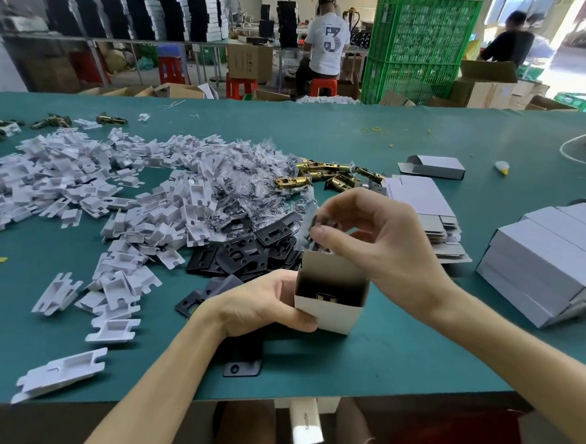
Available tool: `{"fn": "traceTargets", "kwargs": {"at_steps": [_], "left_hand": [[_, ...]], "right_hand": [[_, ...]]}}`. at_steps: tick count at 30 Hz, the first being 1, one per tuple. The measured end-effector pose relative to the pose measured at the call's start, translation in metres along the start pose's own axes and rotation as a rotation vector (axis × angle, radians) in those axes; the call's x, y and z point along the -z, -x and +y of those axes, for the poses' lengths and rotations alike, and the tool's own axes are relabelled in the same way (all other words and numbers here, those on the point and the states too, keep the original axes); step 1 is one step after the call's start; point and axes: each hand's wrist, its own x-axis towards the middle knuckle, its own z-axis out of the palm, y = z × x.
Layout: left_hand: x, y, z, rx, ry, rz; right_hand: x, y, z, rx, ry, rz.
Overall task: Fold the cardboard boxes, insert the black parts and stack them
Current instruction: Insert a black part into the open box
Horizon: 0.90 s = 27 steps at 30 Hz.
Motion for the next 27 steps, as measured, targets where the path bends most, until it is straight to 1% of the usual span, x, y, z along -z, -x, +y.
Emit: {"fn": "traceTargets", "kwargs": {"at_steps": [7, 10, 12, 13, 15, 17, 18, 19, 21, 23, 26, 27], "left_hand": [[0.0, -0.009, -0.005, -0.033, 0.028, 0.063], [-0.002, -0.01, -0.006, -0.06, 0.088, 0.093], [-0.003, -0.011, -0.007, -0.09, 0.132, 0.114], [-0.003, -0.011, -0.007, -0.101, 0.153, 0.132], [-0.001, -0.011, -0.006, -0.114, 0.193, 0.156], [0.001, -0.011, -0.006, -0.12, 0.225, 0.177], [0.002, -0.012, -0.005, -0.119, 0.253, 0.191], [0.004, -0.012, -0.004, -0.12, 0.294, 0.21], [0.007, -0.013, -0.002, -0.137, 0.394, 0.25], [0.009, -0.012, 0.001, -0.19, 0.5, 0.285], [0.015, -0.008, 0.002, -0.318, 0.748, 0.315], [0.018, -0.007, 0.001, -0.346, 0.829, 0.345]], "right_hand": [[0.009, -0.007, -0.008, 0.033, 0.018, 0.161], [0.014, -0.009, -0.015, 0.129, 0.135, 0.221], [0.016, -0.011, -0.015, 0.143, 0.208, 0.225], [0.017, -0.013, -0.012, 0.129, 0.218, 0.235], [0.02, -0.019, -0.002, 0.077, 0.19, 0.307], [0.025, -0.027, 0.016, -0.027, 0.156, 0.391], [0.026, -0.031, 0.028, -0.099, 0.178, 0.392], [0.027, -0.034, 0.041, -0.176, 0.228, 0.344], [0.021, -0.036, 0.066, -0.326, 0.335, 0.184], [0.014, -0.034, 0.087, -0.427, 0.393, 0.096], [0.007, -0.035, 0.101, -0.453, 0.455, 0.033], [0.005, -0.035, 0.104, -0.448, 0.535, -0.014]]}}
